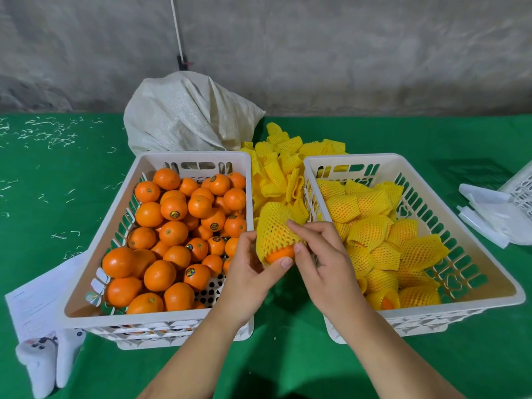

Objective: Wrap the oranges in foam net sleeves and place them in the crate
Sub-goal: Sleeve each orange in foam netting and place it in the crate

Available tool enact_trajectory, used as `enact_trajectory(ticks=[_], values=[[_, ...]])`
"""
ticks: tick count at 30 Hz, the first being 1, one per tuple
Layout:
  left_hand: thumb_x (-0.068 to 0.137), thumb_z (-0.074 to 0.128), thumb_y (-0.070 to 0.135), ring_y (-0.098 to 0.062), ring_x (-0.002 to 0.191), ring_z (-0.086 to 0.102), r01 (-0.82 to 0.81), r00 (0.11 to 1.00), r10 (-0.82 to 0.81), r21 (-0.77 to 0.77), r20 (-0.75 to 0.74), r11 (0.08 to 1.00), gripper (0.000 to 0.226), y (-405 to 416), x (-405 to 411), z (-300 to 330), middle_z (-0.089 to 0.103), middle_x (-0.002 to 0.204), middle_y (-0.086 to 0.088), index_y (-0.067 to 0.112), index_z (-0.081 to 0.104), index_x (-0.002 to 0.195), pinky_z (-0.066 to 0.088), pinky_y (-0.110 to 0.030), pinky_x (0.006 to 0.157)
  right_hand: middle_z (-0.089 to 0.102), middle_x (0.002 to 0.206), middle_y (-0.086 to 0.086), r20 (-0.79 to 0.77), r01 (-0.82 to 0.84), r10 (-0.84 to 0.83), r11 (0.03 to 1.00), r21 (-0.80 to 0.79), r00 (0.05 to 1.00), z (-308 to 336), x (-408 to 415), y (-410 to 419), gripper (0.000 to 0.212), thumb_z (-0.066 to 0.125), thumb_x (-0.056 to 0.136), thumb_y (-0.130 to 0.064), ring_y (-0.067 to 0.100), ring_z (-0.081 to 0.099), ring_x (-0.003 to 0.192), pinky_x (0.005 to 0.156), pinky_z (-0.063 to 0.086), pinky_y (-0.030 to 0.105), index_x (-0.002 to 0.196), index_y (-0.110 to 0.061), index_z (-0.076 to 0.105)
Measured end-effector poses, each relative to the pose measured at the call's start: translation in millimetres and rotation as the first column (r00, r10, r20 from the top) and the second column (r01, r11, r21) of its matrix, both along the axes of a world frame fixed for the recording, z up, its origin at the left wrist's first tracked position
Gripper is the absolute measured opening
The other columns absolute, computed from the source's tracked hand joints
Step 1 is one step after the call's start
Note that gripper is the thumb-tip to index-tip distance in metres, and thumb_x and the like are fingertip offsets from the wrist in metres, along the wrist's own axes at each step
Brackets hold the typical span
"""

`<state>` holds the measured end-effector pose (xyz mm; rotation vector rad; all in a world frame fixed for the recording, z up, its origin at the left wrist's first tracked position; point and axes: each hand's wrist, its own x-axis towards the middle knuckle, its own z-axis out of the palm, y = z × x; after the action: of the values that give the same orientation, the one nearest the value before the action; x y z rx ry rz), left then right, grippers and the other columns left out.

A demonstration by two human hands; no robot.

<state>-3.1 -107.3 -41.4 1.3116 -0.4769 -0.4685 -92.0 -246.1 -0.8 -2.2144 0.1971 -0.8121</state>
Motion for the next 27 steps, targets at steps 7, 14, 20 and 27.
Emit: enact_trajectory(ticks=[7,14,20,27], values=[[0.082,0.078,0.025,-0.032,0.117,0.066,-0.066,0.993,0.055,-0.110,-0.101,0.992,0.049,-2,7,1,0.070,0.125,-0.011,0.030,0.064,0.129,0.054,-0.051,0.102,0.055,0.118,-0.005,0.039,-0.084,0.090,0.987,-0.134,0.995,-4,-1,23,0.025,0.053,0.102,-0.022,-0.003,0.054,0.104,0.088,0.042,0.008,0.123,-0.015,0.062],[0.072,0.079,0.014,-0.032,0.119,0.065,-0.069,0.988,0.049,-0.131,-0.149,0.989,0.065,-1,10,-3,0.068,0.126,-0.005,0.033,0.057,0.130,0.058,-0.047,0.095,0.035,0.132,-0.006,-0.051,-0.032,0.033,0.999,0.019,0.998,-16,1,20,0.047,0.052,0.096,-0.027,0.005,0.045,0.123,0.094,0.045,0.012,0.142,-0.034,0.047],[0.085,0.082,0.016,-0.031,0.127,0.064,-0.020,0.998,0.015,-0.083,-0.065,0.996,0.063,0,7,-4,0.067,0.134,-0.005,0.035,0.055,0.139,0.058,-0.040,0.099,0.038,0.124,-0.006,0.029,0.030,-0.028,0.997,-0.070,0.999,-13,5,17,0.047,0.054,0.095,-0.008,-0.001,0.047,0.113,0.087,0.043,0.008,0.138,-0.024,0.061],[0.074,0.087,0.008,-0.032,0.123,0.064,-0.148,0.985,0.136,-0.104,-0.109,0.984,0.074,-5,11,-5,0.068,0.127,-0.002,0.035,0.056,0.135,0.057,-0.051,0.099,0.048,0.112,-0.020,-0.143,-0.073,0.091,0.989,0.129,0.986,-23,2,19,0.034,0.060,0.090,-0.023,0.000,0.053,0.104,0.087,0.043,0.012,0.118,-0.038,0.049]])
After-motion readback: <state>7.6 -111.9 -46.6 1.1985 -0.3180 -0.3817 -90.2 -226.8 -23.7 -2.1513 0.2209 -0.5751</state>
